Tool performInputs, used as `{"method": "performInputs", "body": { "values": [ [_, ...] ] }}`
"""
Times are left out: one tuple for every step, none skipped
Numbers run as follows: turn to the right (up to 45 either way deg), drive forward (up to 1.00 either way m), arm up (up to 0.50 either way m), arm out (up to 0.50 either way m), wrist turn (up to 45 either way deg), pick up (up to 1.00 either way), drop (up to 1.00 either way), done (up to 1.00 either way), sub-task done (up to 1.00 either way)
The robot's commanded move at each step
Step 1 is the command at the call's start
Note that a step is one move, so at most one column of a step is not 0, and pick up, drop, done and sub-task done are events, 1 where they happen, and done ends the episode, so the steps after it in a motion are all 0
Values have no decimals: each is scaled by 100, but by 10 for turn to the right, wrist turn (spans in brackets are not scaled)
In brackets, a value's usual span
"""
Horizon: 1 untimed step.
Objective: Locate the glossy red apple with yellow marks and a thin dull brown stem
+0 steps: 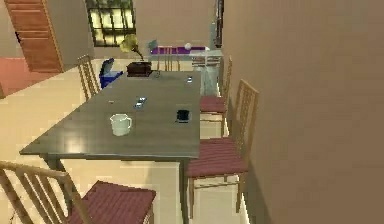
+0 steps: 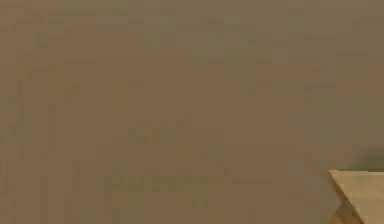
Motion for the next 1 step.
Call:
{"method": "performInputs", "body": {
  "values": [
    [0,10,0,0,0,0,0,0,0]
  ]
}}
